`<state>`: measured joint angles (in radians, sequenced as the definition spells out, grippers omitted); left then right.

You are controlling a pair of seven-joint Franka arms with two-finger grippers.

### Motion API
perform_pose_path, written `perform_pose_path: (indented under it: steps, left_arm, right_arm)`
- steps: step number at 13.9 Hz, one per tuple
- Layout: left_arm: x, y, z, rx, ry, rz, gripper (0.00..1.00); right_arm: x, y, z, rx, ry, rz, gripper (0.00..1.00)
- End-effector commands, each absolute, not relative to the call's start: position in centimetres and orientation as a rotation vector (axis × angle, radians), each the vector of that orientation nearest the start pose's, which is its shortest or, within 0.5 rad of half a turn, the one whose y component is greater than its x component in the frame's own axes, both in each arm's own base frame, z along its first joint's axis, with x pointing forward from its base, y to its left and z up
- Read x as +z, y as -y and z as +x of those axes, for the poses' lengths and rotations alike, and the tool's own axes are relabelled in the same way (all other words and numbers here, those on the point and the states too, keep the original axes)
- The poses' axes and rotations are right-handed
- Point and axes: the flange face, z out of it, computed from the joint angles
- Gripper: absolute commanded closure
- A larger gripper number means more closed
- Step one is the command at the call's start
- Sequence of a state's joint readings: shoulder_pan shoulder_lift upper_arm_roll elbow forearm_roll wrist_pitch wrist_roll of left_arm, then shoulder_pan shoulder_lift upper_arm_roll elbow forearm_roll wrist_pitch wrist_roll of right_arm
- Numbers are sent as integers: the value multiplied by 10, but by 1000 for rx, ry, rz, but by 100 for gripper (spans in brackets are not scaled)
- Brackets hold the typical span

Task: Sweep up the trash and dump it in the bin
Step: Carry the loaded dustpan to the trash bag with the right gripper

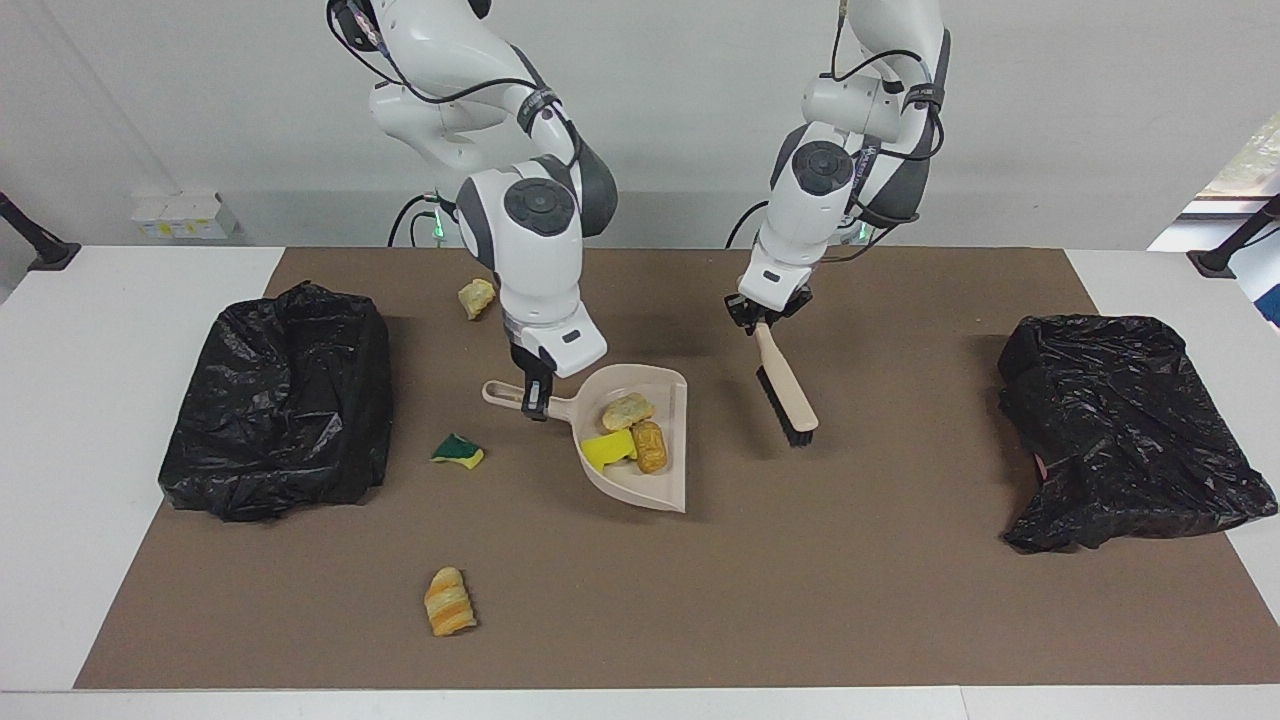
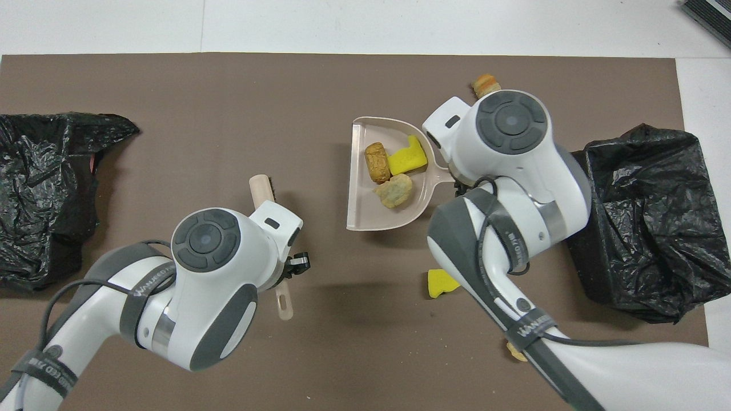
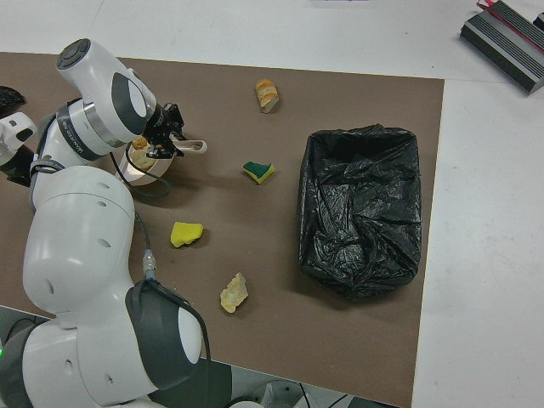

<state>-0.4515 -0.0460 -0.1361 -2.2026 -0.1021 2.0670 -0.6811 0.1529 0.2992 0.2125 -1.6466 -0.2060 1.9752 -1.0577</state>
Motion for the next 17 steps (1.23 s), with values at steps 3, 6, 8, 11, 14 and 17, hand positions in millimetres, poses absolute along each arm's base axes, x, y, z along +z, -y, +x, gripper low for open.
perform_pose_path:
  steps: [3,6,8,11,14,17]
  left_arm:
    - [390,323,339,149,158,-3105,100]
    - [369,355,298,105,151,-3124,100]
    - [349,365,275,90,153,-3136,100]
    - [340,371,257,93,165,-3134,100]
    - [335,368,258,93,128,-3137,43]
    - [349,365,283,86,194,-3149,0]
  right_arm:
    - [494,-88,624,-50,2226,-2332,100]
    - [512,-13,626,-104,2219,-2330,100]
    - [521,41,622,-104,2233,-2338,100]
    - [524,125,608,-74,2232,-2345,100]
    - [532,213,576,-27,2318,-2273,100]
    - [540,275,544,38,2395,-2215,100]
